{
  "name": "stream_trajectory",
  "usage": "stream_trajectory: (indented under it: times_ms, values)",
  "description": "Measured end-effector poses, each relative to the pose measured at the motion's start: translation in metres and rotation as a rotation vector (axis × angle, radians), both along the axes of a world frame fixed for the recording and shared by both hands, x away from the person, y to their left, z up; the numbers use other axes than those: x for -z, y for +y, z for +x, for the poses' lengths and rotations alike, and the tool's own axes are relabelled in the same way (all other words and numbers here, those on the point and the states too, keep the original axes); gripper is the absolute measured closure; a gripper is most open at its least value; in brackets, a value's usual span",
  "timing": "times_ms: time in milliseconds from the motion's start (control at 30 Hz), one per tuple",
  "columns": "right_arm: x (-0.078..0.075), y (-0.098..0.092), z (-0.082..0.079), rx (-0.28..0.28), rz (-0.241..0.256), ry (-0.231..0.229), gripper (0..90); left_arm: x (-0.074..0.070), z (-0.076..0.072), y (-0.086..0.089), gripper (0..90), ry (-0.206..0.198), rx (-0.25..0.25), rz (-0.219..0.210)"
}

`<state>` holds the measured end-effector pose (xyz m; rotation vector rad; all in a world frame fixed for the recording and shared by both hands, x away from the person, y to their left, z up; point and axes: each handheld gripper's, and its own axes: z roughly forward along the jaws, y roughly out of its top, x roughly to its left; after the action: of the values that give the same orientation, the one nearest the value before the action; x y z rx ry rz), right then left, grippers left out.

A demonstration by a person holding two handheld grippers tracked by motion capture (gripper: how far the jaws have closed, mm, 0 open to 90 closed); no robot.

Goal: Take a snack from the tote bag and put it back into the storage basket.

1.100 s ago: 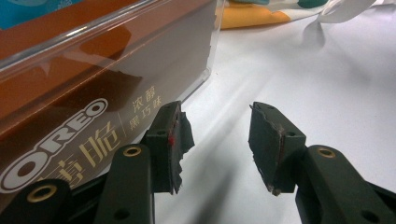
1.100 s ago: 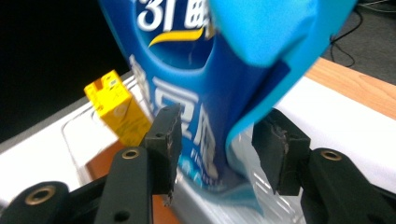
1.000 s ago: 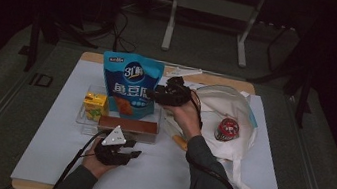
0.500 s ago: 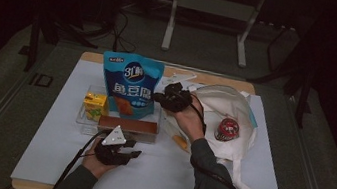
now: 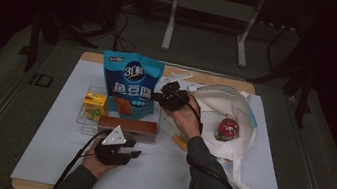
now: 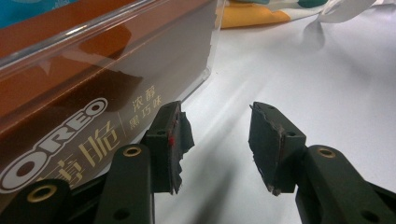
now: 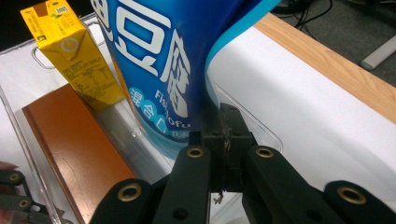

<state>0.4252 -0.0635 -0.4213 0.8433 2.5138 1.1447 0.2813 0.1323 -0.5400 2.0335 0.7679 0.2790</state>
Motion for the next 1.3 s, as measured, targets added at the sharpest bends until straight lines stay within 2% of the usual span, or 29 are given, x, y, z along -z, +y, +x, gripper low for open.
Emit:
stream_trajectory:
  times_ms: [133,533,767,933,1300]
  values:
    - [0.0,0.008,0.001,0.014,0.007,-0.001,90.0,0.0,0.0,0.0,54.3,0.002,-0.001,-0.002]
    - [0.002,0.036,-0.004,-0.008,0.023,-0.001,90.0,0.0,0.0,0.0,54.2,0.0,0.001,-0.001]
    - [0.003,0.034,-0.003,-0.003,0.023,0.0,89.9,0.0,0.0,0.0,54.2,0.001,0.002,-0.001]
    - [0.002,0.03,-0.007,0.001,0.018,-0.004,85.4,0.0,0.0,0.0,54.2,0.005,0.001,-0.004]
    - [-0.01,0.015,-0.016,-0.018,0.032,-0.031,81.4,0.0,0.001,0.0,54.2,0.005,0.003,0.0]
